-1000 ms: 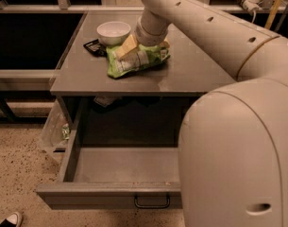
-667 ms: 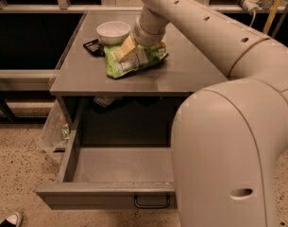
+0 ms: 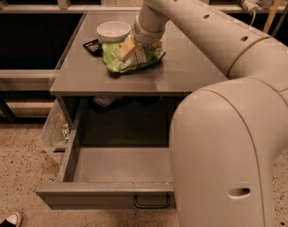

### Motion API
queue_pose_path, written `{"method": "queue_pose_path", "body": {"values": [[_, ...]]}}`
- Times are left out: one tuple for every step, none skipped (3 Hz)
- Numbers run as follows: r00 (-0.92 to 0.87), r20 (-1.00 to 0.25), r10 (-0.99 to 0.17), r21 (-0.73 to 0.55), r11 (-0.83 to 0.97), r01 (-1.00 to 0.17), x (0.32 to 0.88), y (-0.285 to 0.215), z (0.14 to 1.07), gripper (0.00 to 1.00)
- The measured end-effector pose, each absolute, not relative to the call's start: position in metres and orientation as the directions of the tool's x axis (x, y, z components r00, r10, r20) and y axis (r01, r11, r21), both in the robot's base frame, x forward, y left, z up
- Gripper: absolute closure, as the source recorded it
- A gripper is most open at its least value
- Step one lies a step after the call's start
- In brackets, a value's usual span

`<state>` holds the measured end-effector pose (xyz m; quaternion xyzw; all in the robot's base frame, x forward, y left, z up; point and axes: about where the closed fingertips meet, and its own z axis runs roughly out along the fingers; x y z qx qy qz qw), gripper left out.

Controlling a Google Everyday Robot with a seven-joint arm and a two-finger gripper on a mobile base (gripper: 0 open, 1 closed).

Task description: Place green rice chip bag into top drawer

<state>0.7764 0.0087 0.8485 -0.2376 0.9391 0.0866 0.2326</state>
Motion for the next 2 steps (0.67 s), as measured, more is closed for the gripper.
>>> {"method": "queue_pose_path", "body": {"values": [[-0.764,-0.472,-0.44,0.07,0.845,-0.53,0.769,0.01,0.847,0.99],[-0.735,-0.487,-0.472,0.08,0.814,-0.576,0.757,0.008,0.85,1.0]]}}
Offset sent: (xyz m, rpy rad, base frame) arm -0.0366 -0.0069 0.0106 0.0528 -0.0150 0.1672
